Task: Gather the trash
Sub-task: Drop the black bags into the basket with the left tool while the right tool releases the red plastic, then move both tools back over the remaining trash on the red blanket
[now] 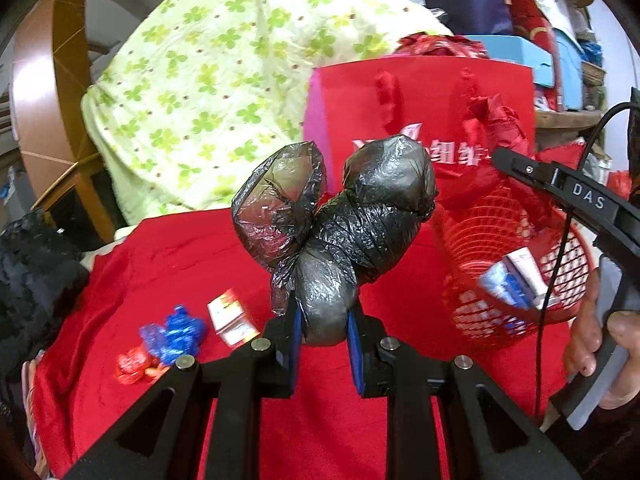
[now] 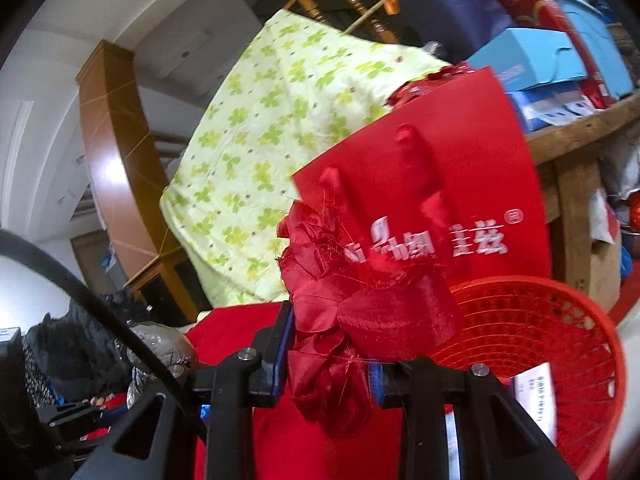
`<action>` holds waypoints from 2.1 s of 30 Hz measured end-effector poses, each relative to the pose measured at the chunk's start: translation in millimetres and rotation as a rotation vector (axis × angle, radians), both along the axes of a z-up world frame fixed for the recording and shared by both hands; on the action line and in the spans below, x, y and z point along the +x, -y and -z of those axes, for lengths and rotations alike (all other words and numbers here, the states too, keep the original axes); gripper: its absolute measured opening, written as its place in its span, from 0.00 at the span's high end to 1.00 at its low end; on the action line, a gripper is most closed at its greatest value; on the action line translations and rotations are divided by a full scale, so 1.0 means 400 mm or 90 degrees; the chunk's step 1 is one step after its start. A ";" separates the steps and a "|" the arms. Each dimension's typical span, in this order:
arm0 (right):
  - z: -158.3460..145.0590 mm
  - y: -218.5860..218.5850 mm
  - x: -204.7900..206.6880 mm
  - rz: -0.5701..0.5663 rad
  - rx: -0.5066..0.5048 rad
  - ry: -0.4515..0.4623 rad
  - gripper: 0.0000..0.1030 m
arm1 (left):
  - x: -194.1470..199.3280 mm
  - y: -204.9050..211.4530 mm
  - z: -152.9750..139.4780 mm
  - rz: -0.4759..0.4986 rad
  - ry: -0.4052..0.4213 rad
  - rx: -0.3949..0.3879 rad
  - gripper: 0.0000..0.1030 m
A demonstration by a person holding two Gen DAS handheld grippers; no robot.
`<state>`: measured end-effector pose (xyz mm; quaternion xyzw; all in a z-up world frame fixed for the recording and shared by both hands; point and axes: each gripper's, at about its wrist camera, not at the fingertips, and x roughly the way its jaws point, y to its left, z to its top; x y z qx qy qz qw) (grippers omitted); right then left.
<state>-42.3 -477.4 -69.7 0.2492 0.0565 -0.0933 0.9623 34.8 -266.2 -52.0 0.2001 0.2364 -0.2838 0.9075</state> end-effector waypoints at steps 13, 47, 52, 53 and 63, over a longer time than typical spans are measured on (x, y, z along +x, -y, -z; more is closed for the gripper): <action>0.034 0.170 -0.117 0.088 0.092 0.014 0.65 | -0.088 0.252 0.007 0.136 -0.020 -0.006 0.78; -0.061 -0.133 0.084 -0.025 0.014 0.064 0.27 | 0.056 -0.156 0.105 -0.088 -0.079 -0.043 0.35; -0.053 -0.247 0.171 -0.086 -0.027 0.029 0.27 | 0.092 -0.250 0.123 -0.141 -0.072 -0.046 0.34; -0.049 -0.261 0.184 -0.094 -0.031 0.022 0.27 | 0.107 -0.279 0.133 -0.157 -0.080 -0.049 0.34; 0.016 -0.380 0.321 -0.161 -0.049 -0.081 0.27 | 0.215 -0.493 0.211 -0.292 -0.137 -0.085 0.34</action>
